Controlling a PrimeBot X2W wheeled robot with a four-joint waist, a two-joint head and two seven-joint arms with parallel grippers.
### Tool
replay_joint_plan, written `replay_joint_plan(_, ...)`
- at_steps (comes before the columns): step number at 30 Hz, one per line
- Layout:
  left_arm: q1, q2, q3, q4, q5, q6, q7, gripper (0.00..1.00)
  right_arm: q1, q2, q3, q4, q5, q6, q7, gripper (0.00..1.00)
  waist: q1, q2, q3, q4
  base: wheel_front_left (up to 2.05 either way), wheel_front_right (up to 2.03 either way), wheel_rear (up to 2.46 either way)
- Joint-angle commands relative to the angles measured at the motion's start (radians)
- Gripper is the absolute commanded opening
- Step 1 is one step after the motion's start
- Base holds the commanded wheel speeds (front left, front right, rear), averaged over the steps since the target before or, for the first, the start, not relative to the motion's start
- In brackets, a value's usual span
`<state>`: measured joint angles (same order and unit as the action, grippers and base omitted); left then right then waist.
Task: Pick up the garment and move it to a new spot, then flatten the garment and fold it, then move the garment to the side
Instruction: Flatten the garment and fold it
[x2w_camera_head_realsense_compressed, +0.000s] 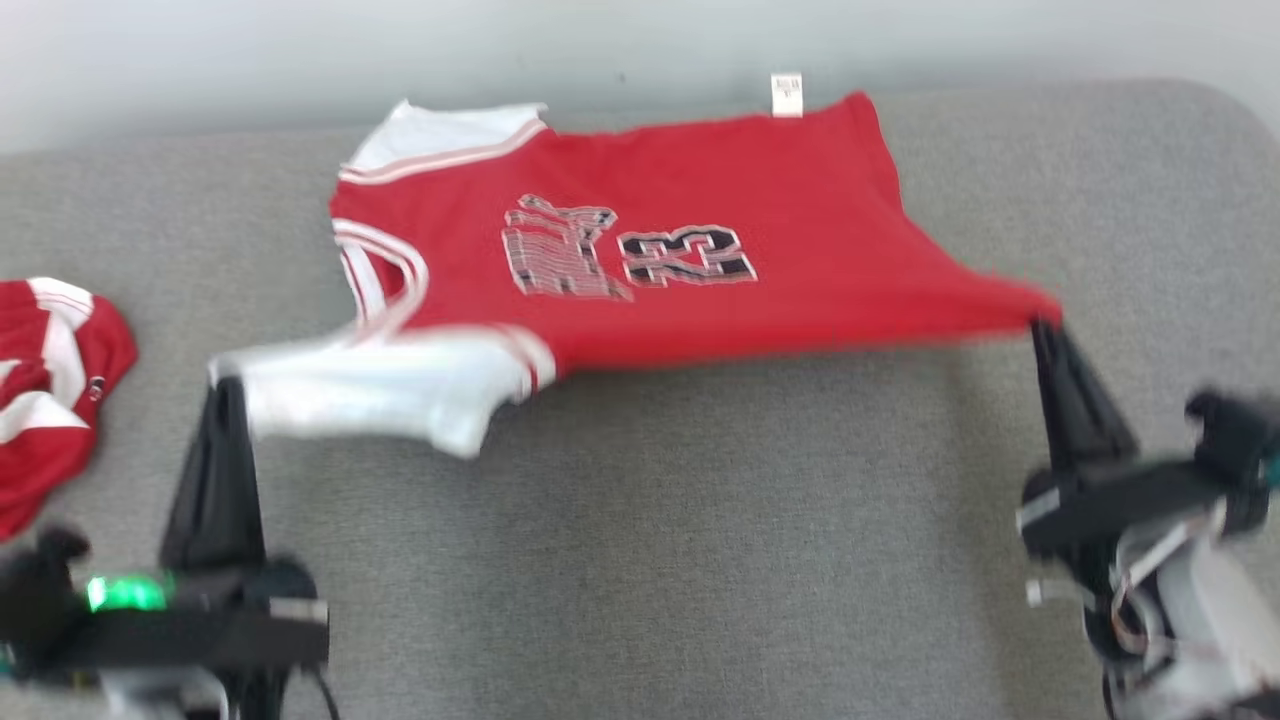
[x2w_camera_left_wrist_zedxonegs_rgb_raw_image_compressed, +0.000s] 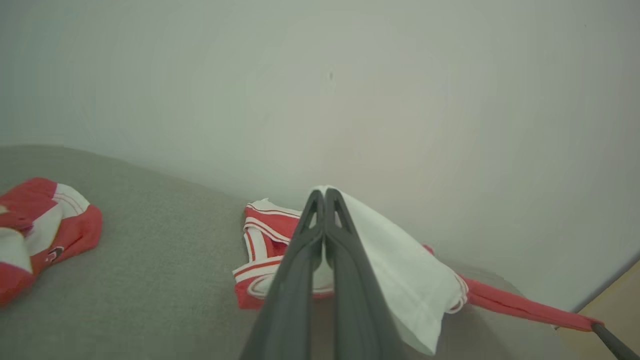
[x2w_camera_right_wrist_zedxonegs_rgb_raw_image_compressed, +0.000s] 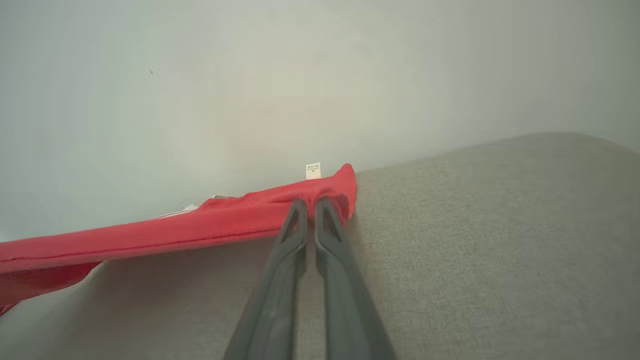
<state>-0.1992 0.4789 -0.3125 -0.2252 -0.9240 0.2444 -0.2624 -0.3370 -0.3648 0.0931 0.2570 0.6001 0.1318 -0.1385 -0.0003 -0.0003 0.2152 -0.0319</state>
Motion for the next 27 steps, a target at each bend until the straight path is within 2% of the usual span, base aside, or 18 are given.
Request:
replay_joint_plan(1, 0.048, -0.011, 0.019, 0.0, 0.009, -0.004, -0.003, 0.0, 0.043, 0.016, -0.017, -0.02, -0.012, -0.003, 0.011, 0.0, 0.0003, 0.0003, -0.025, 0.013, 0.0, 0.0, 0.0)
replay_joint_plan(5, 0.183, -0.076, 0.049, 0.011, 0.009, -0.023, -0.003, 0.0, 0.166, 0.046, -0.055, -0.084, -0.038, -0.002, 0.052, 0.0, 0.0003, 0.0003, -0.048, 0.018, 0.0, 0.0, 0.0)
replay_joint_plan(9, 0.284, -0.139, 0.039, 0.041, 0.029, -0.046, -0.003, 0.0, 0.279, 0.066, -0.08, -0.124, -0.081, -0.002, 0.093, 0.0, 0.0003, 0.0003, -0.077, 0.03, 0.0, 0.0, 0.0)
replay_joint_plan(14, 0.369, -0.193, 0.043, 0.07, 0.048, -0.066, -0.003, 0.0, 0.406, 0.087, -0.126, -0.162, -0.114, -0.003, 0.133, 0.0, 0.0003, 0.0003, -0.101, 0.045, 0.0, 0.0, 0.0)
replay_joint_plan(22, 0.446, -0.201, 0.024, 0.097, 0.032, -0.076, 0.009, 0.0, 0.529, 0.109, -0.198, -0.203, -0.147, -0.003, 0.191, 0.0, 0.0003, 0.0003, -0.117, 0.054, 0.0, 0.0, 0.0)
replay_joint_plan(27, 0.402, -0.195, -0.013, 0.122, 0.055, -0.095, 0.031, 0.0, 0.532, 0.142, -0.2, -0.211, -0.162, -0.002, 0.216, 0.0, 0.0003, 0.0003, -0.091, 0.049, 0.0, 0.0, 0.0)
